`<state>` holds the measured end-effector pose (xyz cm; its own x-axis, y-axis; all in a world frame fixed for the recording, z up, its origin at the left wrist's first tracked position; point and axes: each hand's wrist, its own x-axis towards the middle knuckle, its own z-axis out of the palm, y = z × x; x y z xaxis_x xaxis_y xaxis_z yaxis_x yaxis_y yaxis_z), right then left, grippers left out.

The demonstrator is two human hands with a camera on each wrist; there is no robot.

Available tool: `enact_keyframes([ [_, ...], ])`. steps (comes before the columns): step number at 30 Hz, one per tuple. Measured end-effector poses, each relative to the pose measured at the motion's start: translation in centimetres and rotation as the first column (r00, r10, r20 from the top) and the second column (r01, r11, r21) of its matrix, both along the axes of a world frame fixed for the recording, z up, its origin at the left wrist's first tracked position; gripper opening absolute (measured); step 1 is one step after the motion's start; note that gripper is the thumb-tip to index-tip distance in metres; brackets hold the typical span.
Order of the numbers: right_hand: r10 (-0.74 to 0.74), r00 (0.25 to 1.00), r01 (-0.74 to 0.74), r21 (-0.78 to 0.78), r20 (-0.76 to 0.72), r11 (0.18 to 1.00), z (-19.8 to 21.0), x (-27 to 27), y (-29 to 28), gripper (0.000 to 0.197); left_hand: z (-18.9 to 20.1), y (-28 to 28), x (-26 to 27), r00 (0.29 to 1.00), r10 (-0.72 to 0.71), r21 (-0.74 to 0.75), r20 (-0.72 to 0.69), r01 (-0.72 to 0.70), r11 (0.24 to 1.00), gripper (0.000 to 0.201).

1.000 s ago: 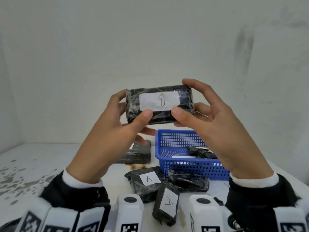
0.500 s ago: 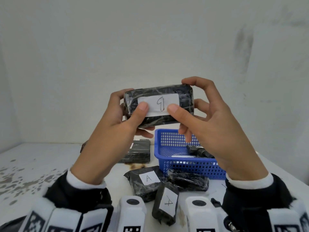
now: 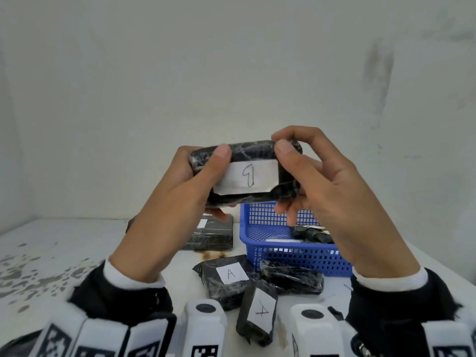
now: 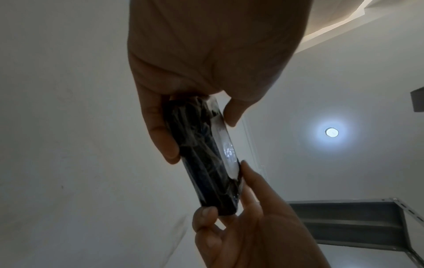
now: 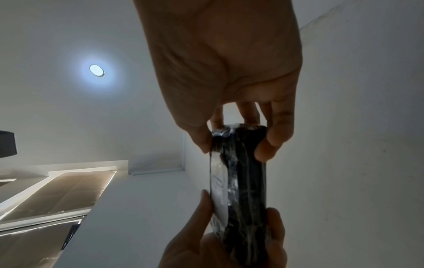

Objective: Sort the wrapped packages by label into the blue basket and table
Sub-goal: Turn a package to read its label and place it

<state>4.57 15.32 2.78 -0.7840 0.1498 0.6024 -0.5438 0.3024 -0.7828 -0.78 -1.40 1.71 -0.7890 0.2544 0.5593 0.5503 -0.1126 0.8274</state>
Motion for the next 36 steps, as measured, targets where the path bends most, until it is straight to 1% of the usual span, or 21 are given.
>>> enact_keyframes([
  [5,-0.046,0.999,0.046,0.011,-0.028,0.999,-0.1,-0.1,-0.2,0.012,-0.1,0.3,0.2,0.999,0.031,-0.034,-0.024,-0.031,0.999,0.045],
  [8,-0.066,0.997,0.067,0.022,-0.031,0.997,-0.2,-0.1,-0.4,0.016,-0.2,0.4,0.1,0.998,0.047,-0.043,-0.037,-0.049,0.998,0.05],
  [13,-0.043,0.998,0.044,0.025,-0.044,0.999,-0.3,-0.1,-0.8,0.022,-0.1,0.3,0.1,0.997,0.064,-0.046,-0.045,-0.066,0.997,0.045],
  [16,-0.035,0.998,0.037,0.052,-0.046,0.998,-0.3,0.0,-0.8,0.028,-0.1,0.3,0.0,0.996,0.068,-0.055,-0.065,-0.072,0.996,0.05],
  [19,-0.041,0.999,0.041,0.08,-0.014,0.996,-0.3,0.1,-0.7,0.033,0.0,0.1,0.2,0.997,0.022,-0.091,-0.075,-0.029,0.995,0.053],
  [21,-0.019,1.0,0.019,0.047,-0.001,0.999,-0.3,-0.2,-0.4,0.034,0.2,-0.1,0.3,0.998,-0.048,-0.09,-0.044,0.044,0.995,0.061],
  [22,-0.001,1.0,0.001,0.004,0.004,1.0,-0.4,-0.3,-0.3,0.035,0.2,-0.2,0.3,0.997,-0.058,-0.088,-0.04,0.055,0.995,0.066],
  [23,0.017,1.0,-0.017,-0.04,0.011,0.999,-0.4,-0.5,-0.2,0.035,0.3,-0.2,0.4,0.998,-0.038,-0.086,-0.05,0.034,0.996,0.069],
  [24,0.026,0.999,-0.025,-0.06,0.022,0.998,-0.5,-0.6,-0.1,0.035,0.3,-0.2,0.4,0.998,-0.005,-0.073,-0.068,0.0,0.997,0.069],
  [25,0.017,0.999,-0.016,-0.044,0.033,0.999,-0.5,-0.8,0.0,0.037,0.4,-0.2,0.4,0.996,0.027,-0.049,-0.087,-0.031,0.998,0.064],
  [27,-0.022,0.999,0.02,0.044,0.044,0.999,-0.6,-0.8,0.2,0.041,0.4,-0.3,0.2,0.991,0.064,-0.012,-0.118,-0.066,0.998,0.049],
  [28,-0.036,0.999,0.032,0.078,0.039,0.996,-0.5,-0.7,0.3,0.04,0.4,-0.4,0.1,0.99,0.067,-0.022,-0.126,-0.07,0.997,0.043],
  [30,-0.044,0.999,0.04,0.124,0.028,0.992,-0.2,-0.3,0.5,0.041,0.4,-0.6,0.0,0.989,0.042,-0.094,-0.141,-0.056,0.994,0.04],
  [33,-0.043,0.997,0.029,0.208,0.061,0.978,0.2,0.3,0.5,0.052,0.3,-0.8,-0.1,0.97,0.045,-0.2,-0.237,-0.094,0.975,0.034],
  [34,-0.031,0.996,0.015,0.205,0.078,0.979,0.2,0.4,0.3,0.054,0.2,-0.7,-0.1,0.963,0.057,-0.202,-0.262,-0.113,0.973,0.035],
  [36,-0.009,0.996,-0.006,0.167,0.087,0.986,0.0,0.3,-0.2,0.051,0.1,-0.5,-0.2,0.964,0.067,-0.172,-0.256,-0.113,0.978,0.039],
])
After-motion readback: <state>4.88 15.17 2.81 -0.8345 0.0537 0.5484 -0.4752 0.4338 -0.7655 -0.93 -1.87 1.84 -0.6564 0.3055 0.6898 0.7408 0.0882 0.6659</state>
